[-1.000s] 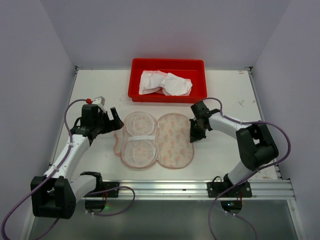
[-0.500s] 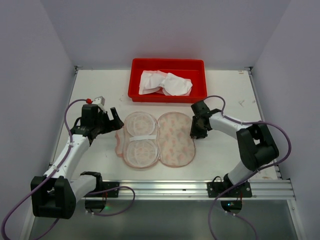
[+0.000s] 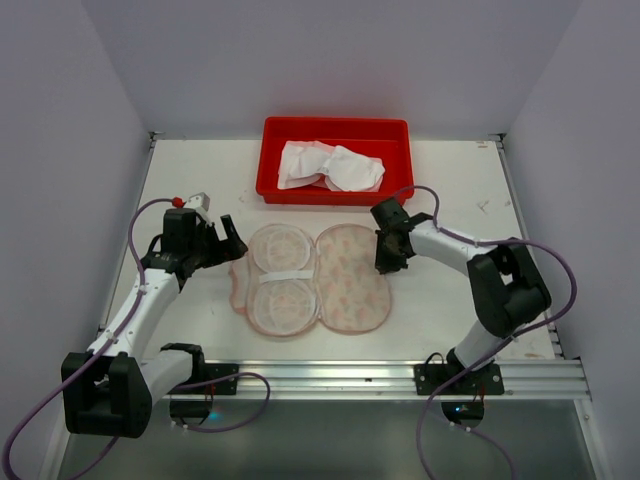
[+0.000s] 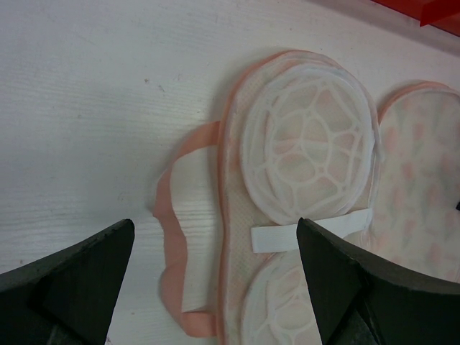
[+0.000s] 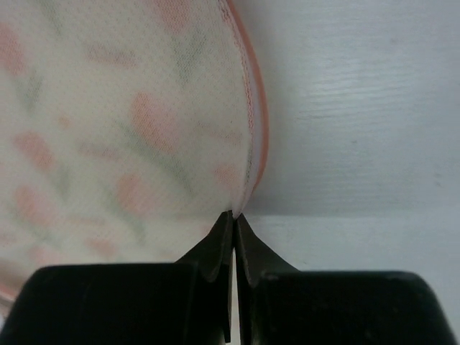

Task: Unzip the laundry bag and remove the bra

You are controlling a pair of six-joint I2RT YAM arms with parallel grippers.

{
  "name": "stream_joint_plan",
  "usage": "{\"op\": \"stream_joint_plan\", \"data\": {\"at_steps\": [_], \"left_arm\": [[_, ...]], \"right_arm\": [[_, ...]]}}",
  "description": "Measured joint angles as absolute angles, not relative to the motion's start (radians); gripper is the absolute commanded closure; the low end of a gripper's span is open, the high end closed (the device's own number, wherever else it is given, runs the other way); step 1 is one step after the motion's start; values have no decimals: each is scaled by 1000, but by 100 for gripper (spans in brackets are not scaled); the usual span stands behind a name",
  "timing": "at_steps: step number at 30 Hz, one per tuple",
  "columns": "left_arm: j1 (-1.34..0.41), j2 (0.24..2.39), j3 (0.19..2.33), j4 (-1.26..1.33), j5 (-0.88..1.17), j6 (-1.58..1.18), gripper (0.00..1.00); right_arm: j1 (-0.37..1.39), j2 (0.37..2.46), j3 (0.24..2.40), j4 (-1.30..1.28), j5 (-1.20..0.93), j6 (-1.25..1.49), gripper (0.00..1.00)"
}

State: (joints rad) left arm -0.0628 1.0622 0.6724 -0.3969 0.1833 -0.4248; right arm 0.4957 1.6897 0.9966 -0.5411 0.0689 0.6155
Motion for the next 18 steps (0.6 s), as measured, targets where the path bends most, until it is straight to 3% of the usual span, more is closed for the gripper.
{"op": "stream_joint_plan", "data": {"at_steps": [10, 18], "left_arm": [[-63, 1062, 672, -397, 183, -425, 2], [-62, 1061, 672, -397, 184, -425, 2]], "right_arm": [[391, 1436, 1222, -773, 306, 474, 100], [434, 1424, 1374, -807, 86, 411, 100]]}}
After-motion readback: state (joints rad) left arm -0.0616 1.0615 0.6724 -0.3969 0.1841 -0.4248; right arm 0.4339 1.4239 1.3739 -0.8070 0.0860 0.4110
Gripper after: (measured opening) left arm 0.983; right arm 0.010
